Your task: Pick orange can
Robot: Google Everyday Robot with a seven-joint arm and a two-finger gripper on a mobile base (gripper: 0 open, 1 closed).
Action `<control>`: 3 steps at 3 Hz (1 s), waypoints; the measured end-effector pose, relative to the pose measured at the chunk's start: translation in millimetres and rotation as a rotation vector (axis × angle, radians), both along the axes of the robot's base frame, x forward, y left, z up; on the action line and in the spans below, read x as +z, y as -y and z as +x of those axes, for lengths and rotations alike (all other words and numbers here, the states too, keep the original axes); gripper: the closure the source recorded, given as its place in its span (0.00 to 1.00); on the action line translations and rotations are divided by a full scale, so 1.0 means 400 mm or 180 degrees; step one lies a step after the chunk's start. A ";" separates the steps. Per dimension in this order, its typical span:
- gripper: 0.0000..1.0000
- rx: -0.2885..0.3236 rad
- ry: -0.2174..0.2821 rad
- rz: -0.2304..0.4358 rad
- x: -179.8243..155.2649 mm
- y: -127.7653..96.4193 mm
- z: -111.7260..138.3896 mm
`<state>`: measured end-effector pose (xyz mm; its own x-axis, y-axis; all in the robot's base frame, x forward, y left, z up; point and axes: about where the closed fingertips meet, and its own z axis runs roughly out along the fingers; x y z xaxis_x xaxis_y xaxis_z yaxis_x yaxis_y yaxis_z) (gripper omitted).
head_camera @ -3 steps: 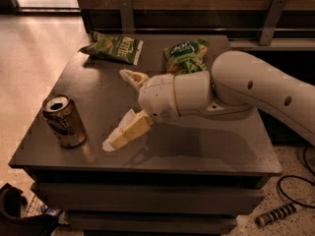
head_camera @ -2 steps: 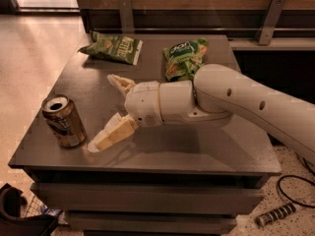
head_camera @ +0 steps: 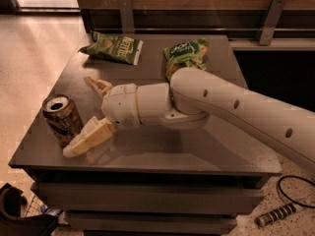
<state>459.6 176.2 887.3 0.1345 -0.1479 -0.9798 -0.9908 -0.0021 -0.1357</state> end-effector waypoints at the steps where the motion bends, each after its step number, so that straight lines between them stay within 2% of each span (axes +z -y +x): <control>1: 0.03 0.0095 0.0029 -0.0001 0.010 -0.038 -0.016; 2: 0.32 0.0219 -0.0048 -0.0067 -0.009 -0.083 -0.017; 3: 0.56 0.0218 -0.0036 -0.0062 -0.005 -0.083 -0.020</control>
Offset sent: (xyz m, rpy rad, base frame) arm -0.0018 0.0456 -0.0139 -0.0425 0.0453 0.0954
